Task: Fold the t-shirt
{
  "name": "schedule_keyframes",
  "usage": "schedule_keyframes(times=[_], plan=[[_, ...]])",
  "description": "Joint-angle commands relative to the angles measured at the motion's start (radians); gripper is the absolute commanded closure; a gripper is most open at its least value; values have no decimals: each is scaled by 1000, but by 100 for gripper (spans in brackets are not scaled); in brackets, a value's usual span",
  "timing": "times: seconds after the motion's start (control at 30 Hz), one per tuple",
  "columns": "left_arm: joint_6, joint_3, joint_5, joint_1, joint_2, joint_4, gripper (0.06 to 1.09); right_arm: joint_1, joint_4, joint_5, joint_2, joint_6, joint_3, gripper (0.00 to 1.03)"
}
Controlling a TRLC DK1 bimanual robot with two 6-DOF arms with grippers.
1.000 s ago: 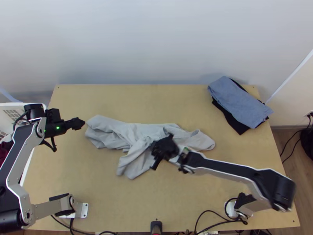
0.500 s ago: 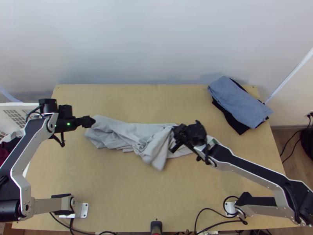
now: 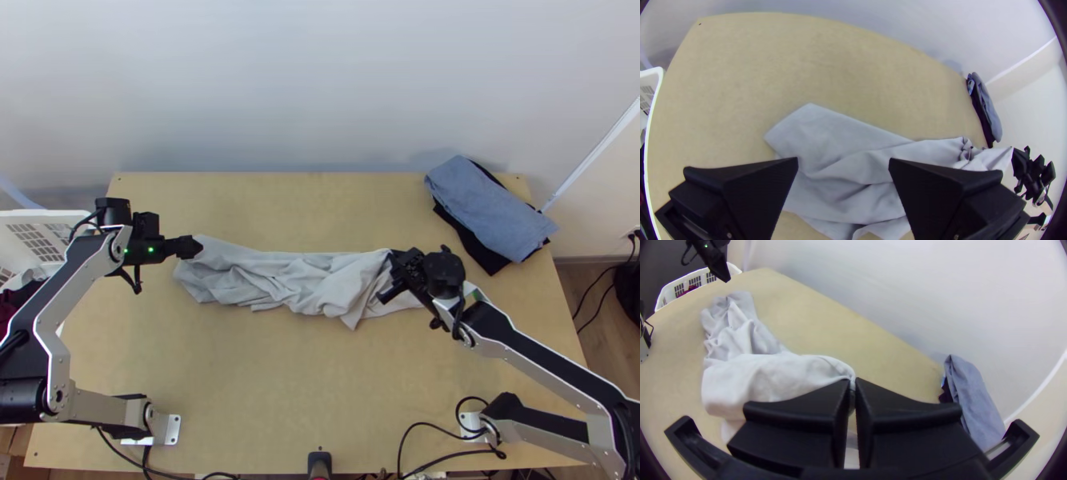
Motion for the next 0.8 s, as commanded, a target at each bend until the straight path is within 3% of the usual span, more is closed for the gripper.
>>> schedule_keyframes(times=[0.0,0.2,0.77], plan=[[38,22,-13,6,38,10,10,-33,10,15,-38,14,-27,100],[112,25,-66,31,86,-3,10,-98,4,15,-63,29,-27,100],[116,77,-66,61,155,-1,10,-256,5,15,-110,44,-79,100]])
